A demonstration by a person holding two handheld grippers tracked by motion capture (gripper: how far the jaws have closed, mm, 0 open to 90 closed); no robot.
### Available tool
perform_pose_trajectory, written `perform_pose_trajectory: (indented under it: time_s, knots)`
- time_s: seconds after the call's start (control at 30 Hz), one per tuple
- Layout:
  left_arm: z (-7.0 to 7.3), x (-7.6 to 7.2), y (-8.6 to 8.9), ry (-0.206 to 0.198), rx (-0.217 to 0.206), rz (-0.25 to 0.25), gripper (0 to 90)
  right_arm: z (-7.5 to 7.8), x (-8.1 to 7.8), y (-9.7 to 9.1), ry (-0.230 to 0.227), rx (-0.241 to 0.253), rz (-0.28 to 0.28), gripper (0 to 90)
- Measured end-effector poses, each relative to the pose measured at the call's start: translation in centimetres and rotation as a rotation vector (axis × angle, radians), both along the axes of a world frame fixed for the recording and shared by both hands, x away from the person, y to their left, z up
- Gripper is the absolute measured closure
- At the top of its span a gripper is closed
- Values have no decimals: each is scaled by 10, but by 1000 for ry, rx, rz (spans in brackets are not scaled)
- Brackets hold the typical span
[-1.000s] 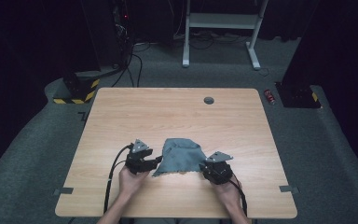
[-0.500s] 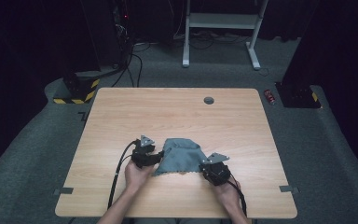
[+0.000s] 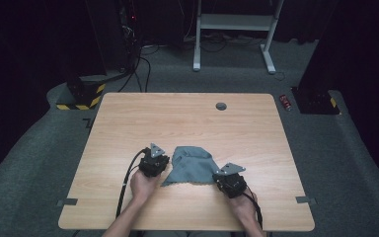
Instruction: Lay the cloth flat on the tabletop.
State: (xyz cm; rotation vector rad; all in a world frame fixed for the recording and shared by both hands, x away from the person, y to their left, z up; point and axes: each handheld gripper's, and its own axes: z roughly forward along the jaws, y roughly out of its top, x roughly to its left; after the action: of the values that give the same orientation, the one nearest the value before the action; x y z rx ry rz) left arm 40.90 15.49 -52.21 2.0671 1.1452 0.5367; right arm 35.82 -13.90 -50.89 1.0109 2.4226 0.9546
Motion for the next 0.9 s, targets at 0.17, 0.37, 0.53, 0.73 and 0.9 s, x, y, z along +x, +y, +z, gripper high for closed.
perform_pose_trajectory:
  time_s: [0.17, 0.37, 0.53, 0.73, 0.9]
  knots:
    - [0, 1, 2, 10, -19, 1, 900, 2, -3, -9, -10, 12, -16, 892]
    - [0, 2, 0, 20, -81, -1, 648, -2, -3, -13, 8, 4, -15, 892]
    - [1, 8, -10, 27, -47, -13, 580, -4, -1, -8, 11, 4, -9, 891]
    - [0, 11, -17, 7, -13, -12, 595, -4, -4, -11, 7, 0, -10, 892]
    - [1, 7, -23, -18, 27, -66, 730, -5, -7, -21, 9, 2, -30, 893]
